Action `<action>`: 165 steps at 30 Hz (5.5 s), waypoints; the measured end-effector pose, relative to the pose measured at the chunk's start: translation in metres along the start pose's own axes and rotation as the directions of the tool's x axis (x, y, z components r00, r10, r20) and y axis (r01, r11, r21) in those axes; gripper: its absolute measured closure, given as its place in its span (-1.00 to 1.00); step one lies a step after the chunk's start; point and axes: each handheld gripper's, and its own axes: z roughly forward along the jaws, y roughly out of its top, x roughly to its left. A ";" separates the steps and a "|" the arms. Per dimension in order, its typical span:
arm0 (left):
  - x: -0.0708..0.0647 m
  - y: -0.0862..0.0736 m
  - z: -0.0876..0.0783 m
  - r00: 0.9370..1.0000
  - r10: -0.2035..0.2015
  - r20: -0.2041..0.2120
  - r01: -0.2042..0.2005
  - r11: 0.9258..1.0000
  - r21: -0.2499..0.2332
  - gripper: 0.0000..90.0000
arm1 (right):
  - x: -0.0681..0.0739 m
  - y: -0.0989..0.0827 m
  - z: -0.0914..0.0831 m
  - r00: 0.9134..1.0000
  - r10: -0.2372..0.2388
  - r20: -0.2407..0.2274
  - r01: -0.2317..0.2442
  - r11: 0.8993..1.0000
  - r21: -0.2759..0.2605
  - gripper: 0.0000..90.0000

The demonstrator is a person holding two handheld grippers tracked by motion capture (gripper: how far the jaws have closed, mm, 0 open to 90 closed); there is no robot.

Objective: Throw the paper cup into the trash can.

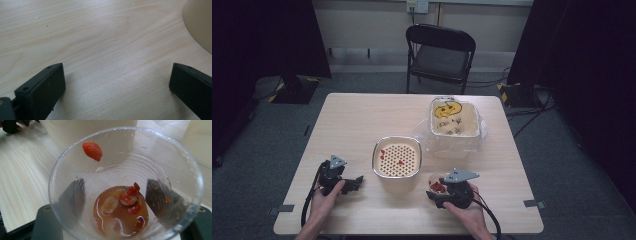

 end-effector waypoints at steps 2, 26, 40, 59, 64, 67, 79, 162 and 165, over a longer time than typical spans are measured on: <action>0.000 0.000 0.000 1.000 0.000 -0.001 0.000 1.000 0.000 -1.00 | -0.002 0.000 -0.001 1.000 0.007 0.000 -0.007 1.000 -0.002 -0.21; 0.000 0.000 0.000 1.000 0.001 -0.002 -0.001 1.000 0.000 -1.00 | -0.022 0.044 -0.043 0.998 0.053 0.042 -0.049 0.993 -0.107 -0.15; 0.000 0.000 0.000 1.000 0.003 0.000 -0.003 1.000 0.002 -1.00 | -0.018 0.106 -0.066 1.000 0.027 0.004 -0.026 0.980 -0.195 -0.14; 0.000 0.000 0.000 1.000 0.000 0.000 0.000 1.000 0.001 -1.00 | -0.011 0.175 -0.019 0.998 -0.054 0.023 0.059 0.943 -0.328 -0.12; 0.000 0.000 0.000 1.000 0.001 0.000 -0.001 1.000 0.001 -1.00 | -0.014 0.179 -0.003 0.994 -0.083 0.065 0.101 0.931 -0.352 -0.10; 0.000 0.000 0.000 1.000 0.001 0.000 -0.001 1.000 0.001 -1.00 | -0.013 0.182 0.003 0.987 -0.116 0.106 0.148 0.920 -0.362 -0.08; 0.000 0.000 0.000 1.000 0.000 0.000 0.000 1.000 0.000 -1.00 | -0.002 0.185 0.014 0.890 -0.344 0.299 0.412 0.888 -0.207 -0.04; 0.000 0.000 0.000 1.000 -0.001 -0.002 0.001 1.000 0.000 -1.00 | 0.064 0.156 0.056 -0.380 -0.882 0.280 0.699 -0.075 0.711 0.09; 0.000 0.000 0.000 1.000 -0.001 -0.001 0.001 1.000 0.000 -1.00 | 0.066 0.153 0.058 -0.434 -0.865 0.252 0.673 -0.125 0.729 0.09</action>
